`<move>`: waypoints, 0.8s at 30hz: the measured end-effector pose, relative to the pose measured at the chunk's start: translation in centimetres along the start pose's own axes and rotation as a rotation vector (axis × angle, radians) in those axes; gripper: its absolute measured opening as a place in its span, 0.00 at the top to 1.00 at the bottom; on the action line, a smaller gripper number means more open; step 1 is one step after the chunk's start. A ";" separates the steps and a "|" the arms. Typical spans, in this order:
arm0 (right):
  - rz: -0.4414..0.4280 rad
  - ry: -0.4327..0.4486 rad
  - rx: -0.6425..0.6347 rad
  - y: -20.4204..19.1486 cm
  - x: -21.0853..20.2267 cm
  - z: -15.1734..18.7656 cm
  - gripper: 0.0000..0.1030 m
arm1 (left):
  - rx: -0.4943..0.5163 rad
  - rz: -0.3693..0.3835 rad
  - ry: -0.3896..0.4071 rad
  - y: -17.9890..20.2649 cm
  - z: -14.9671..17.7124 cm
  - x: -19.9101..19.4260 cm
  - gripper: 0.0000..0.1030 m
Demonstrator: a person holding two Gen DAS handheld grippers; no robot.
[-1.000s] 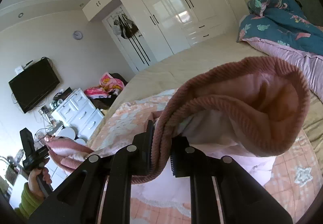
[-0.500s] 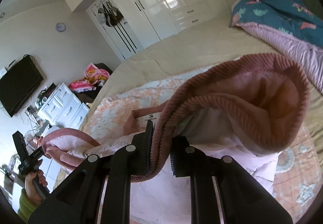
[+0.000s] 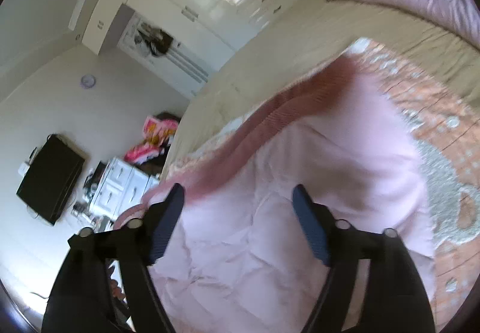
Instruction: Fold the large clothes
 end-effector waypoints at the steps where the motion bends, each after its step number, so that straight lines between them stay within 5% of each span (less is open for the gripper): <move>1: 0.011 0.003 -0.006 0.3 -0.3 0.2 0.22 | -0.003 -0.002 -0.007 -0.1 0.1 0.4 0.84; 8: 0.231 -0.092 -0.134 3.4 -0.1 2.8 0.16 | -0.031 -0.016 -0.016 0.0 0.3 1.2 0.76; 11: 0.300 -0.129 -0.174 4.8 -0.1 4.7 0.16 | -0.043 0.008 -0.014 0.1 0.1 0.3 0.65; 12: 0.320 -0.131 -0.194 5.0 -0.2 5.0 0.16 | -0.045 0.033 -0.006 0.3 0.0 -0.3 0.56; 15: 0.351 -0.142 -0.234 5.2 -0.3 6.1 0.16 | -0.026 0.055 0.043 0.7 -0.2 -1.9 0.10; 19: 0.390 -0.149 -0.302 4.9 -0.2 6.5 0.16 | 0.039 0.001 0.104 0.4 0.0 -3.5 0.09; 24: 0.445 -0.153 -0.349 6.1 -0.3 7.1 0.16 | 0.002 -0.088 0.016 -4.4 3.9 -1.6 0.09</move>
Point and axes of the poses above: each gripper's, at about its wrist camera, not at the fingertips, and x roughly the way its jaws point, y to its right, z to its underside, the point moved 4 cm from there along x, roughly the way its jaws point, and after that the axes turned 7 degrees about -x, right-handed, at the moved point
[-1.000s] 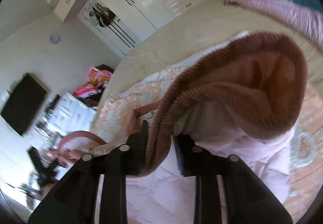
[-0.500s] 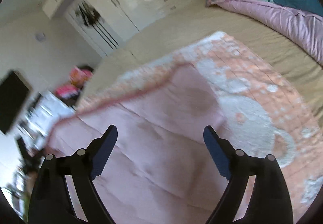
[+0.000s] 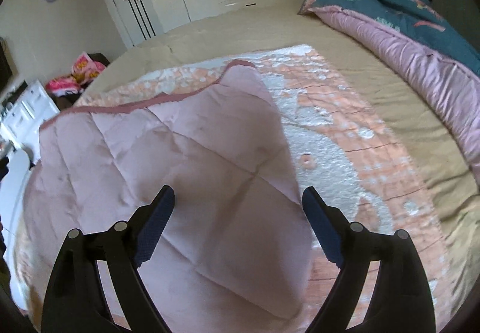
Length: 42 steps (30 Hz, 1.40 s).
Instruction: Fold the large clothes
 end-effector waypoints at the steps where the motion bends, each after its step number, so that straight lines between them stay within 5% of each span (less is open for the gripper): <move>1: -0.014 -0.010 0.014 0.4 0.3 0.4 0.16 | -0.019 0.002 -0.023 -0.8 0.8 0.4 0.09; 4: -0.050 -0.019 0.023 0.7 1.1 1.6 0.19 | -0.084 0.087 -0.089 -2.5 3.7 1.9 0.09; 8: -0.033 0.002 -0.020 -0.4 0.6 1.7 0.66 | -0.064 0.169 -0.165 -1.6 6.5 3.7 0.10; 9: -0.013 -0.010 -0.019 -0.5 0.6 1.4 0.72 | -0.058 0.171 -0.151 -1.3 6.5 3.6 0.30; 10: -0.009 -0.019 -0.005 -0.5 0.6 1.1 0.75 | -0.050 0.158 -0.127 -0.9 6.0 3.6 0.62; 12: -0.005 0.001 0.002 -0.9 0.0 0.1 0.83 | -0.056 0.129 -0.101 -0.5 5.0 3.6 0.84; 14: 0.016 0.045 -0.005 -1.3 -0.8 -1.8 0.84 | -0.051 0.109 -0.084 0.3 3.5 3.8 0.89; 19: 0.049 0.052 0.057 -0.5 0.7 -5.4 0.85 | -0.016 0.048 -0.065 1.7 0.4 5.1 0.90; 25: 0.107 -0.063 0.091 0.4 5.5 -3.8 0.83 | -0.007 -0.008 -0.107 1.5 1.1 7.3 0.87; 28: 0.094 -0.058 0.106 0.7 5.3 -3.4 0.76 | 0.004 -0.027 -0.107 1.5 1.4 7.1 0.83; 30: 0.085 -0.051 0.138 1.3 4.1 -3.0 0.58 | 0.013 -0.038 -0.105 1.6 1.4 6.7 0.79; 33: 0.035 0.017 0.203 1.9 1.2 -2.4 0.20 | 0.010 -0.050 -0.100 1.3 1.5 5.7 0.63; 35: -0.019 0.042 0.234 2.0 -0.6 -1.8 0.16 | 0.012 -0.059 -0.089 1.3 1.7 4.9 0.44; 37: -0.051 0.047 0.256 1.8 -2.0 -0.7 0.08 | 0.007 -0.047 -0.089 1.3 1.9 4.1 0.38; 42: -0.082 0.023 0.294 1.2 -3.6 2.8 0.08 | -0.050 -0.031 -0.095 0.8 3.5 1.6 0.19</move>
Point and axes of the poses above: each gripper's, at about its wrist camera, not at the fingertips, and x roughly the way its jaws point, y to its right, z to its underside, the point moved 4 cm from there along x, roughly the way its jaws point, and after that the axes turned 7 degrees about -x, right-handed, at the moved point
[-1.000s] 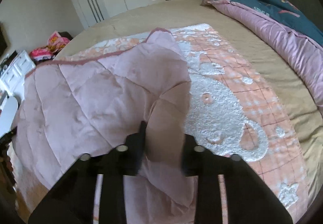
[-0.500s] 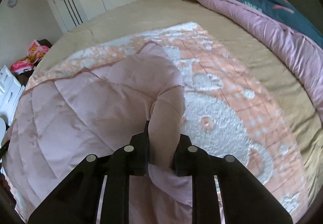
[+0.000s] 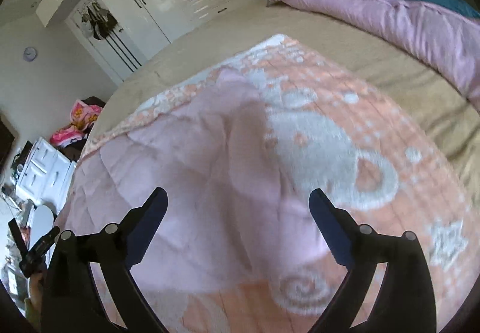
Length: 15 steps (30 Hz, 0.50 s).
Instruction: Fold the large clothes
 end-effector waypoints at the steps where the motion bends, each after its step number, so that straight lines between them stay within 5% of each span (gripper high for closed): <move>1: -0.005 -0.005 0.008 0.1 0.0 0.6 0.08 | -0.017 0.006 -0.002 -0.2 0.4 -0.3 0.15; 11: -0.084 -0.122 0.106 0.3 3.1 5.5 0.08 | -0.387 0.180 -0.138 -3.6 6.3 0.2 0.13; 15: -0.150 -0.120 0.165 -0.3 5.1 5.5 0.05 | -0.446 0.239 -0.154 -2.7 6.4 2.2 0.09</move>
Point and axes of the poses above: each gripper's, at about its wrist camera, not at the fingertips, and x roughly the way its jaws point, y to its right, z to its underside, the point moved 4 cm from there along x, roughly the way its jaws point, and after that the axes turned 7 degrees about -x, right-handed, at the moved point
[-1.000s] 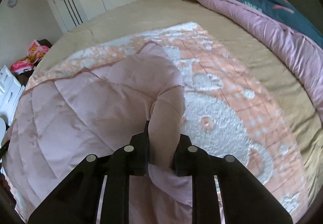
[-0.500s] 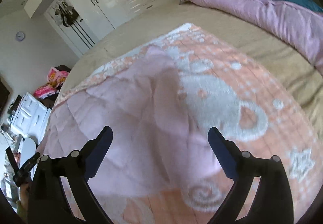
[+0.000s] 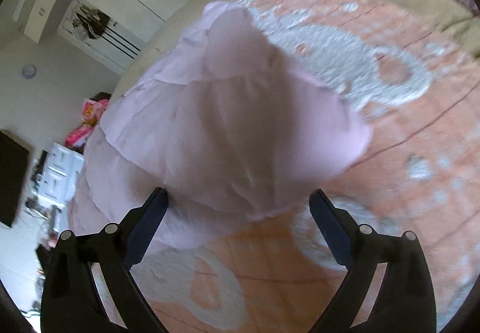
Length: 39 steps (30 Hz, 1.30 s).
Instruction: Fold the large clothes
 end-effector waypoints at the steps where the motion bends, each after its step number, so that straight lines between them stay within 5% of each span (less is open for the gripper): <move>1: -0.005 0.012 0.018 0.1 0.3 -0.1 0.04 | -0.024 0.024 -0.002 0.2 -0.2 0.6 0.09; 10: -0.090 0.063 0.118 0.2 3.0 -1.2 0.10 | -0.135 0.089 0.024 -0.7 -1.7 4.5 0.11; 11: -0.091 0.070 0.102 -0.2 3.1 -1.4 0.25 | -0.130 0.094 0.029 -0.6 -1.7 4.5 0.17; 12: -0.110 0.076 0.086 -0.7 3.0 -1.4 0.44 | -0.120 0.109 0.032 -0.4 -1.7 4.4 0.36; 13: -0.124 0.086 0.069 -1.2 2.9 -1.7 0.51 | -0.101 0.126 0.034 0.2 -1.6 4.3 0.56; 16: -0.104 0.121 -0.063 -3.5 1.6 -2.3 0.68 | 0.010 0.101 0.060 2.8 -2.0 2.5 0.75; 25: -0.085 0.235 -0.420 -12.0 -8.0 -0.2 0.74 | 0.237 0.122 0.125 8.4 -0.9 -7.1 0.78; 39: -0.053 0.140 -0.348 -8.1 -12.6 10.0 0.71 | 0.298 0.059 0.092 2.5 6.7 -12.0 0.75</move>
Point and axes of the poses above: each gripper's, at about its wrist camera, not at the fingertips, and x roughly the way its jaws point, y to its right, z to its underside, the point moved 4 cm from there along x, roughly the way its jaws point, and after that the axes turned 7 degrees about -x, right-handed, at the moved point
